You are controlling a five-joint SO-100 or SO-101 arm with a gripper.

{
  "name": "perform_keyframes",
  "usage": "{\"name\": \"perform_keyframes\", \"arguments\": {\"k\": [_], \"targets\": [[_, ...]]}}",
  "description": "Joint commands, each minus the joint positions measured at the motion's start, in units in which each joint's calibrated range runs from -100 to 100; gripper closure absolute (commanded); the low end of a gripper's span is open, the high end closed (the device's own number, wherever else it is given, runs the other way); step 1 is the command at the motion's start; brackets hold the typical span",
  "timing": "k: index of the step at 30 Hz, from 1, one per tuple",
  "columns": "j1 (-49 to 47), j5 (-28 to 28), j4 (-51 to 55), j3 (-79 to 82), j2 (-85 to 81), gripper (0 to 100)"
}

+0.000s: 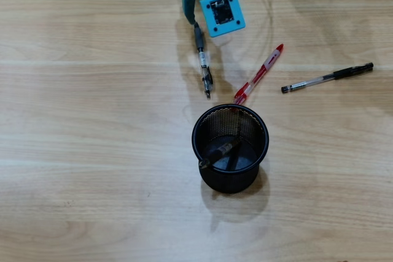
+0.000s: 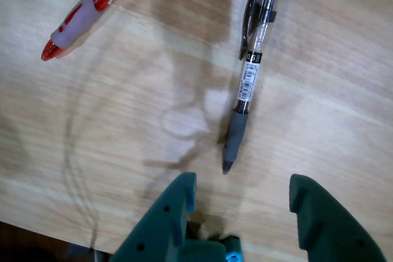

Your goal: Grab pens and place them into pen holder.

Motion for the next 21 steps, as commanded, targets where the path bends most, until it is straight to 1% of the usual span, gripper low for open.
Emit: {"name": "perform_keyframes", "arguments": {"k": [1,6,15,19,21], "targets": [[-0.24,-0.20,-0.61,-2.98,2.00,81],[1.22,-0.20,-0.88,-3.52,8.12,81],[2.41,0.22,-9.17,-5.70,19.50,81],[2.78,0.16,-9.17,-5.70,21.96,81],[3.14,0.16,-9.17,-5.70,22.90,79]]}}
